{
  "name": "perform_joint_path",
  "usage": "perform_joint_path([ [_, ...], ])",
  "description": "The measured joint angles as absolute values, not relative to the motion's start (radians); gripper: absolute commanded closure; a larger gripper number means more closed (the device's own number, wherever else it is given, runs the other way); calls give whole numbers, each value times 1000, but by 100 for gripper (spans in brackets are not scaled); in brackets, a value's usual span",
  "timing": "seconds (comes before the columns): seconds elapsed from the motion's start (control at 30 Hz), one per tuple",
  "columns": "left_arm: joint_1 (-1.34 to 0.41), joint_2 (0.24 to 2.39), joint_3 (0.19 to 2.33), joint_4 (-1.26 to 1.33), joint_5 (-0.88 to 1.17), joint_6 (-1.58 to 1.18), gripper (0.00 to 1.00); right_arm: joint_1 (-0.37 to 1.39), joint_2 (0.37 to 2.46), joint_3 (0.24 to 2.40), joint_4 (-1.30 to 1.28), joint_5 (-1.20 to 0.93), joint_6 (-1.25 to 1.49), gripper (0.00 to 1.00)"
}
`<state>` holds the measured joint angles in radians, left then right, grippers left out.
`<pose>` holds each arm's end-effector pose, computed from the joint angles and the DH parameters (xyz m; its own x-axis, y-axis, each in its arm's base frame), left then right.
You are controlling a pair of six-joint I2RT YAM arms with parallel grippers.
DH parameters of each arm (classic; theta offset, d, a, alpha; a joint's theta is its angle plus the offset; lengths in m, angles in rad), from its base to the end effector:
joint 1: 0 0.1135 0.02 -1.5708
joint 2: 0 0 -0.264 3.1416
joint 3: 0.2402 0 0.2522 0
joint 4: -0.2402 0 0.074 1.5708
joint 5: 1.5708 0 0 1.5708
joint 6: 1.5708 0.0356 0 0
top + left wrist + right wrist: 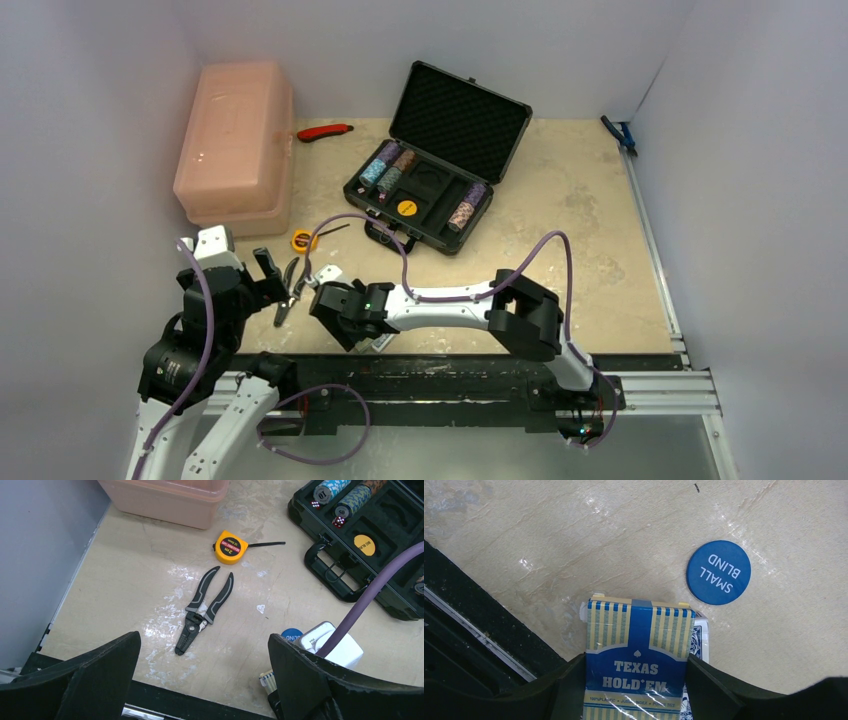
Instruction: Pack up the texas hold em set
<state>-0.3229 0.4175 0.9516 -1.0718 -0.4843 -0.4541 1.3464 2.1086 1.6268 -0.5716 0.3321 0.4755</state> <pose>0.0523 0.0000 0.3429 -0.3933 -0.2777 -0.8764 -0.3015 0.9395 -0.1625 0.1122 0.4394 0.1863 -0.5774 -0.5850 -0.5695 -0.6990 0.7147 -0.0255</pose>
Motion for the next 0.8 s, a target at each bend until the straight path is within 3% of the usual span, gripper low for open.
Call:
perform_joint_path([
  [0.53, -323, 418, 952, -1072, -484, -454, 0, 1346, 2075, 1625, -566, 369, 436, 74],
  [0.8, -323, 418, 952, -1071, -483, -454, 0, 1340, 1988, 1597, -525, 398, 395, 94],
])
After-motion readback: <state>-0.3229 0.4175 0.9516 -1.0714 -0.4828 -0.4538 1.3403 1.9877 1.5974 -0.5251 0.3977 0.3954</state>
